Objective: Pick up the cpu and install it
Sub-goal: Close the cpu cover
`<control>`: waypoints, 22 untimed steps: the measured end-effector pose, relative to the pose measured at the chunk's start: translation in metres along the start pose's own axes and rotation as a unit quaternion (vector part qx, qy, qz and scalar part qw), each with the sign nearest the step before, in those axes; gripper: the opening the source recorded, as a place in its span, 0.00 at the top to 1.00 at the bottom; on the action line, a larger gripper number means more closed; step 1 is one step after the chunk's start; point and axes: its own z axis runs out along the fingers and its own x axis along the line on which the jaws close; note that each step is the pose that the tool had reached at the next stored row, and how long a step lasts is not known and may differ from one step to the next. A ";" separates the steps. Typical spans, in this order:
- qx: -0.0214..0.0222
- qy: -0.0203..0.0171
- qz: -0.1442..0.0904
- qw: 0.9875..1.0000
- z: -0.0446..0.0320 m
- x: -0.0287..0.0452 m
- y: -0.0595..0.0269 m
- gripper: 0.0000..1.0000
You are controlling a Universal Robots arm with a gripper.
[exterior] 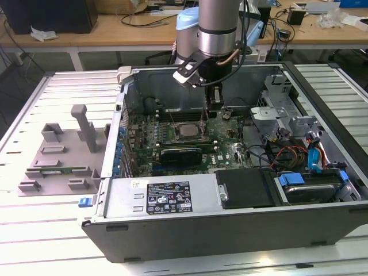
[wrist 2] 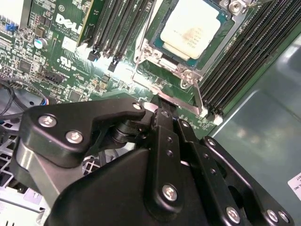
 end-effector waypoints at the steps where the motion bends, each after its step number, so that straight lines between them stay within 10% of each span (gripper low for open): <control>1: 0.000 0.000 0.000 1.000 0.0001 0.0000 -0.0006 0.89; 12: -0.001 0.001 0.000 1.000 0.0006 0.0000 -0.0089 0.89; 17: -0.001 0.001 0.000 1.000 0.0012 0.0000 -0.0260 0.89; 22: 0.001 0.001 0.000 1.000 0.0131 -0.0023 -0.0316 0.89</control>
